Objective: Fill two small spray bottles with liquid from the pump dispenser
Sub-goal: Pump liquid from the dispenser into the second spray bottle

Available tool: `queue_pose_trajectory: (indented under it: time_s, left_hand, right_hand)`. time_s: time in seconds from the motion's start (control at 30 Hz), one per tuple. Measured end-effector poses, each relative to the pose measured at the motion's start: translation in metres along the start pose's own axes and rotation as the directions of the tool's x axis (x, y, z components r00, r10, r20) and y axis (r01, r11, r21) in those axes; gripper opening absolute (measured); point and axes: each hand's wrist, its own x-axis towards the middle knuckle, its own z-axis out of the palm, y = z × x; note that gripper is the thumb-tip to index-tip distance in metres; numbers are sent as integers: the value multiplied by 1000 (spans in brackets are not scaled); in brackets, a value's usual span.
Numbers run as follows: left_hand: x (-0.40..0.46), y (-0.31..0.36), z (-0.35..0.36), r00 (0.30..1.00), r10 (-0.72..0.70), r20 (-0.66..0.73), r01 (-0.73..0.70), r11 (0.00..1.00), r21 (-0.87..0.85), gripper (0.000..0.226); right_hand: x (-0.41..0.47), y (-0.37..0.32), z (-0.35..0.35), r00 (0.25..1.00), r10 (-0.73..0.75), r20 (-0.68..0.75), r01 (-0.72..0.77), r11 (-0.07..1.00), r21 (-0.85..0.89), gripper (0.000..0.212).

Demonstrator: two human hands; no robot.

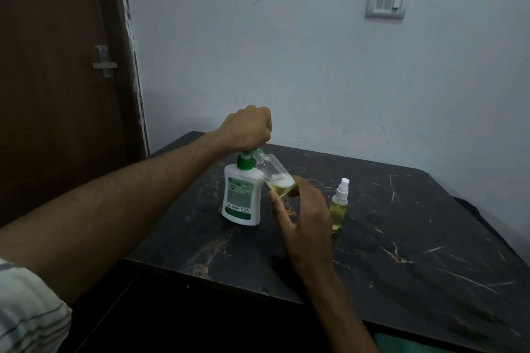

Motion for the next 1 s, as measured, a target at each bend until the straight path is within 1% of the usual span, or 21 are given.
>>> queue_pose_trajectory:
  time_s: [0.07, 0.2, 0.3, 0.5, 0.67, 0.83, 1.0]
  left_hand:
    - [-1, -1, 1, 1000, -4, 5, 4, 1000, -6, 9]
    - [0, 3, -4, 1000, 29, -4, -28, 999, 36, 10]
    - [1, 2, -2, 1000, 23, 3, -23, 1000, 13, 10]
    - [-1, 1, -3, 1000, 17, 7, -17, 1000, 15, 12]
    - [-1, 2, -1, 1000, 25, -5, -25, 1000, 7, 10]
    - [-2, 1, -3, 1000, 29, 7, -29, 1000, 11, 14]
    - [0, 1, -2, 1000, 25, -6, -25, 1000, -1, 13]
  right_hand:
    - [0, 0, 0, 1000, -3, 2, 3, 1000, 2, 46]
    - [-1, 1, 0, 1000, 0, 5, 0, 1000, -9, 44]
    - [0, 1, 0, 1000, 2, 4, -2, 1000, -7, 41]
    - [-1, 1, 0, 1000, -6, -4, 6, 1000, -15, 44]
    - [-1, 1, 1, 1000, -1, -9, 1, 1000, -15, 40]
    - [-2, 4, 2, 1000, 1, 12, 0, 1000, -21, 45]
    - [-1, 1, 1, 1000, -9, -1, 9, 1000, -16, 43]
